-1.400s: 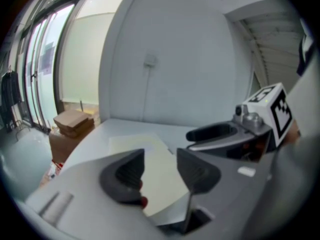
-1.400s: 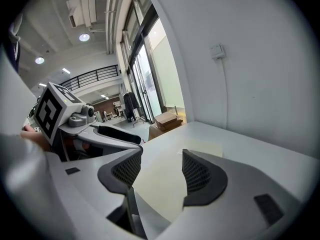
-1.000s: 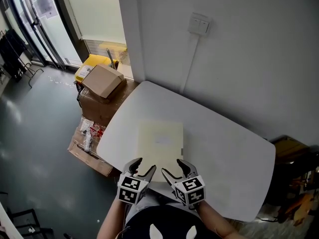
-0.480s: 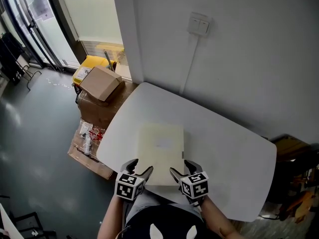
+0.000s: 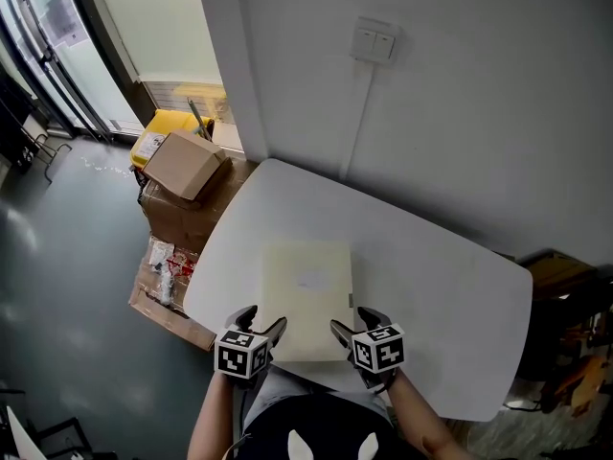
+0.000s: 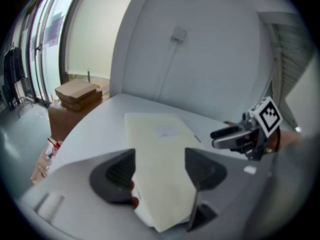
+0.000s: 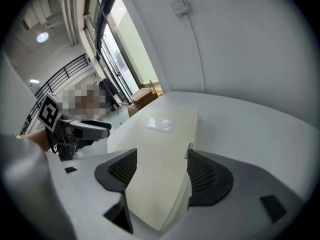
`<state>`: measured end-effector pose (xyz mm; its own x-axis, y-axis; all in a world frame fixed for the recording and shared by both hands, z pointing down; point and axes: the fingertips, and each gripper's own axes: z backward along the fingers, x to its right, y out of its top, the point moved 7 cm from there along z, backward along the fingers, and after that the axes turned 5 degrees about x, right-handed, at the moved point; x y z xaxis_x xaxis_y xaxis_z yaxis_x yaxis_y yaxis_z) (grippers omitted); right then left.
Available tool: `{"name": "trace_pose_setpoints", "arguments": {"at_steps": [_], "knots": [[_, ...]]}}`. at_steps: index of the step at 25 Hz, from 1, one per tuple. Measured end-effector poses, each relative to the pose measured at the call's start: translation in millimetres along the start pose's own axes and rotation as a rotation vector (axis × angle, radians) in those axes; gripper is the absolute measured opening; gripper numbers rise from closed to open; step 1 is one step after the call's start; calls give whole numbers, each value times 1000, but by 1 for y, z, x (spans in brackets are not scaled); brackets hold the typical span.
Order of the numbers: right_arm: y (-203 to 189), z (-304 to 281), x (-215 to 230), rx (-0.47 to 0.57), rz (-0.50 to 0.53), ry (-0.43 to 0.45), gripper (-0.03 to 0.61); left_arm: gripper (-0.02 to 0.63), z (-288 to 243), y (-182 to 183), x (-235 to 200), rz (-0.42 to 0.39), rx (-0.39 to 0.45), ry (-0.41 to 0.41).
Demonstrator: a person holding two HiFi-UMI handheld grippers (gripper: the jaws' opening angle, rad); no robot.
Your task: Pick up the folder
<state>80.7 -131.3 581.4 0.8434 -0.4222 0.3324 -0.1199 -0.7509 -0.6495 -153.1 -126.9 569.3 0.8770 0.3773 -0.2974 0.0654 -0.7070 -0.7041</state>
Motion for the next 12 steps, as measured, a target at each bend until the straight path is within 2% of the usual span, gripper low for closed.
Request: {"name": "trace_pose_setpoints", "arguments": {"at_steps": [8,12], "knots": [[-8,-13,10,-36,-73,0,279,298,-17,-15,-20,139,-35,-31],[-10,-17,15,-53,-89,-4,281,299,-22,-18,-27,167,-42,-24]]}}
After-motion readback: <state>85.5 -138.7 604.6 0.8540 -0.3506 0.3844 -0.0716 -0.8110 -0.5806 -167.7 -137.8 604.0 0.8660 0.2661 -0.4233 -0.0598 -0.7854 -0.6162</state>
